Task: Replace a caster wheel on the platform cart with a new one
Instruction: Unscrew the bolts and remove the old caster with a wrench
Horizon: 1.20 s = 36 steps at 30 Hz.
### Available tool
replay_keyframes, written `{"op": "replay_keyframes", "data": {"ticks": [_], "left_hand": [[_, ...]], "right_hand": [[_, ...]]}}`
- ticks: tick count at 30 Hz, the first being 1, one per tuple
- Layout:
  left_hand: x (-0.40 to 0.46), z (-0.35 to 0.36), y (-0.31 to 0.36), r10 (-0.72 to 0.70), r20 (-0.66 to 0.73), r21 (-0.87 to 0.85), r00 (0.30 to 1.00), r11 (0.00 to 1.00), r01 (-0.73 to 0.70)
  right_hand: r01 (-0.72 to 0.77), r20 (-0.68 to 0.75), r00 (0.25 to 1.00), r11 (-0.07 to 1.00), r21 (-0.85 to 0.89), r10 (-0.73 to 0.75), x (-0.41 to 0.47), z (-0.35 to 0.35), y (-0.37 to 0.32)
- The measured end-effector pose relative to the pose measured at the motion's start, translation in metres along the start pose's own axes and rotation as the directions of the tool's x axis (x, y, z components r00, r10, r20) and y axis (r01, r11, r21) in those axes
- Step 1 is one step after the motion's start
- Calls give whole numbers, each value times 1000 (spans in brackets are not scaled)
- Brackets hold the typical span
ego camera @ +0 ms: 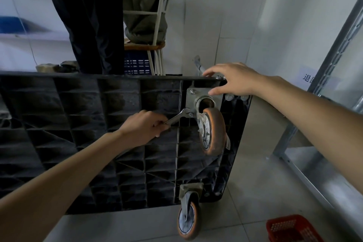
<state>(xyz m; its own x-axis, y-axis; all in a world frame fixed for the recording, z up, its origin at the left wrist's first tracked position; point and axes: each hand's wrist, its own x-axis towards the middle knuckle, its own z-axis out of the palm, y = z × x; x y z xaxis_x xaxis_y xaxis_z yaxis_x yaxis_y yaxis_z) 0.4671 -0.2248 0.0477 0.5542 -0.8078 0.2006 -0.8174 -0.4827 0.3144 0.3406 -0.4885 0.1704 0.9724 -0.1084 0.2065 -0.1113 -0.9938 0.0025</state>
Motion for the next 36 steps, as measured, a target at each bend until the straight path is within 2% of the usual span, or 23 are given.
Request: {"op": "replay_keyframes", "data": {"ticks": [8, 17, 31, 36], "left_hand": [[11, 8, 0, 17, 10, 6, 1000, 1000, -17], [4, 8, -7, 9, 61, 72, 998, 997, -14], [7, 16, 3, -36, -11, 172, 999, 984, 37], [6, 31, 5, -90, 5, 94, 996, 992, 90]], "right_hand": [[-17, -59, 998, 996, 85, 22, 4, 9, 5], [-1, -145, 989, 999, 47, 7, -1, 13, 0], [-37, -122, 992, 999, 37, 42, -3, 17, -5], [-36, -135, 990, 998, 47, 42, -2, 20, -3]]}}
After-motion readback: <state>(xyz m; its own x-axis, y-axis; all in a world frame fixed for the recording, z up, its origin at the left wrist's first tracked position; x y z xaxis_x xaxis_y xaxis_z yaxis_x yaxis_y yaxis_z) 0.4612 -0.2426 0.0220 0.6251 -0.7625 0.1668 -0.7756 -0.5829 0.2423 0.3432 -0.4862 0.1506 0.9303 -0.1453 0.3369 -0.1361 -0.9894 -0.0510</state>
